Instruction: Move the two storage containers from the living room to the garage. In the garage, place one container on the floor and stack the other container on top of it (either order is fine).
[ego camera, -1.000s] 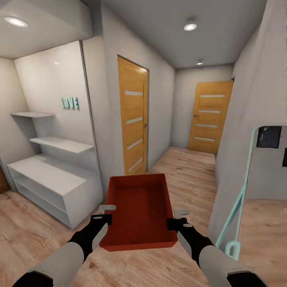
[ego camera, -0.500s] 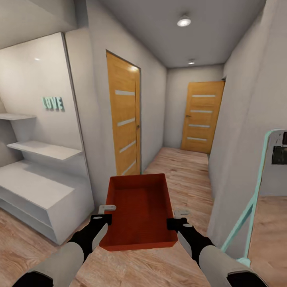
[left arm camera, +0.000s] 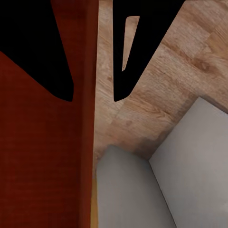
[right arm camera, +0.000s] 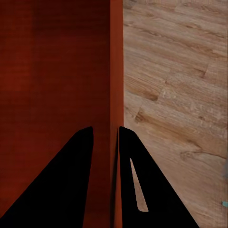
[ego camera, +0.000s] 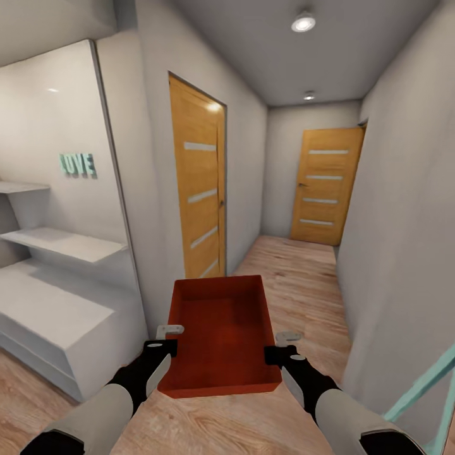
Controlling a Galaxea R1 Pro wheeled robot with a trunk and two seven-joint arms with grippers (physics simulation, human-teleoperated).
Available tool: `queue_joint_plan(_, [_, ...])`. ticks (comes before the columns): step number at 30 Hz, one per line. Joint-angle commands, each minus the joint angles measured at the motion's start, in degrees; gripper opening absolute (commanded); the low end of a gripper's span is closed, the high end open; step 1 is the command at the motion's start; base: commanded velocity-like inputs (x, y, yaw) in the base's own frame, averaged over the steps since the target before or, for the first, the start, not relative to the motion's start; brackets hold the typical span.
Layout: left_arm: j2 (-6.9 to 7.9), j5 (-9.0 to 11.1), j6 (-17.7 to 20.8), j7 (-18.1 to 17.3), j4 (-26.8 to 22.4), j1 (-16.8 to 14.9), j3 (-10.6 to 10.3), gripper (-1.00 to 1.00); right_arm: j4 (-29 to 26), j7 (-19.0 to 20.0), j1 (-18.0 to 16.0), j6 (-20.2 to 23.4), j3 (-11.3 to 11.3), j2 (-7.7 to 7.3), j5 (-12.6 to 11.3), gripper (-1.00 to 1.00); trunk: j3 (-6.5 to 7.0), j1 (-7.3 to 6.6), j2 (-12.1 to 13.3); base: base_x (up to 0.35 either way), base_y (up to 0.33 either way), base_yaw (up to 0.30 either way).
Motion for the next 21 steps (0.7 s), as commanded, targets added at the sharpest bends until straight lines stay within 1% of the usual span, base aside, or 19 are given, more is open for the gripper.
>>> queue_joint_plan(1, [0.11,0.56,-4.37,0.8,-0.28,-0.05,-1.18,-1.0,0.1,-0.71,0.03,0.38,1.26,-0.04,-1.12,-1.0,-0.03,0.05,-0.05,0.319,0.095,0.0])
queue_joint_plan(4, [0.11,0.56,-4.37,0.8,-0.28,-0.05,-1.18,-1.0,0.1,-0.69,0.04,0.42,1.23,-0.08,-1.12,-1.0,-0.03,0.05,-0.05,0.319,0.095,-0.021])
queue_joint_plan(6, [0.11,0.56,-4.37,0.8,-0.28,-0.05,-1.18,-1.0,0.1,-0.69,0.04,0.49,1.19,-0.06,-1.17,-1.0,-0.03,0.05,-0.05,0.319,0.095,-0.167])
queue_joint_plan(21, [0.11,0.56,-4.37,0.8,-0.28,-0.05,-1.18,-1.0,0.1,-0.73,0.02,0.55,1.26,-0.02,-1.17,-1.0,-0.02,0.05,-0.05,0.319,0.095,-0.275])
